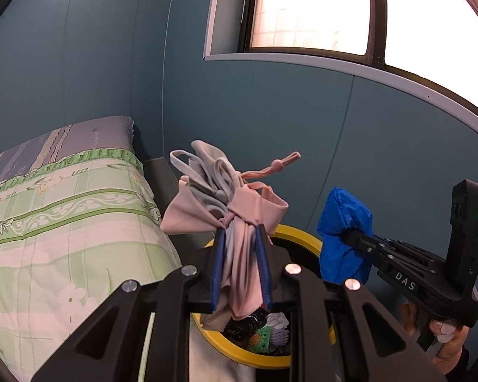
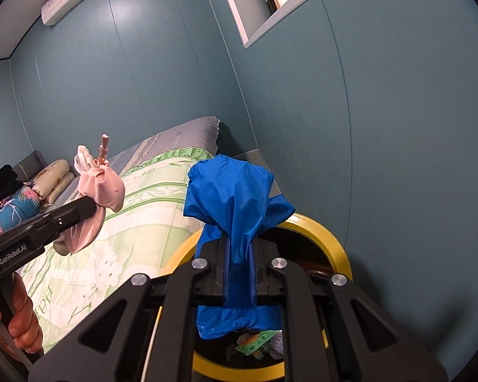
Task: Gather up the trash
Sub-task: 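Carry the pink-grey cloth and blue bag over the yellow bin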
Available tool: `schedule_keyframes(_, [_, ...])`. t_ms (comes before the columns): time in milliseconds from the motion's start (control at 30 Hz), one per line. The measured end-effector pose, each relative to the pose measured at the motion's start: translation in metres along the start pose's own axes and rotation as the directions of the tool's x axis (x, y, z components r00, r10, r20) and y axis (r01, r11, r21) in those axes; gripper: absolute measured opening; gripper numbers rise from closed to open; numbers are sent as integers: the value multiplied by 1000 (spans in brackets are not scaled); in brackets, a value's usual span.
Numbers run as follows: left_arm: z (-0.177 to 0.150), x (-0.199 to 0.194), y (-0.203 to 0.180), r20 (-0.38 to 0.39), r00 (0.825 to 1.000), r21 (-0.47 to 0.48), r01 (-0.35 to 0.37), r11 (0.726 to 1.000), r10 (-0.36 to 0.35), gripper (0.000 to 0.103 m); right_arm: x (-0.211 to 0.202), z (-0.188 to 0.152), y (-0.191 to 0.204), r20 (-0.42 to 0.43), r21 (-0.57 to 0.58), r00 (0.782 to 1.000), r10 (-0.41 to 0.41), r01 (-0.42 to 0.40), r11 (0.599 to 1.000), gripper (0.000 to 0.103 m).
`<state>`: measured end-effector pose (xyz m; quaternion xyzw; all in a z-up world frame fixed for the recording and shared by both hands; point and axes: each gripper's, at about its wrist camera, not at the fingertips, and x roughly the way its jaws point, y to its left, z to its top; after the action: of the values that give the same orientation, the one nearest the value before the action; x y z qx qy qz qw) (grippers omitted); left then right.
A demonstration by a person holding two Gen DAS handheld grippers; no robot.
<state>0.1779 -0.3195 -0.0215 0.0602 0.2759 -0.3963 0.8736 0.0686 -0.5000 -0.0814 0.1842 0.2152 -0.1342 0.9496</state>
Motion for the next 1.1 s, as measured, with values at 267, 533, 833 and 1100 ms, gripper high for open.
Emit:
schedule_keyframes(267, [-6, 28, 5, -51, 999, -29, -5, 1000, 4, 18, 23, 4, 1, -42, 2, 999, -29, 29, 1000, 8])
schedule_keyframes(533, [-19, 59, 12, -115, 993, -74, -13, 997, 5, 18, 37, 0, 6, -72, -29, 995, -75, 73, 997, 8])
schedule_keyframes(833, [-32, 89, 24, -186, 983, -100, -18, 995, -1, 18, 54, 0, 6, -114, -20, 991, -77, 75, 997, 8])
schedule_keyframes(1100, [-42, 105, 23, -233, 972, -116, 7, 993, -34, 18, 75, 2, 3, -159, -3, 985, -72, 72, 997, 9])
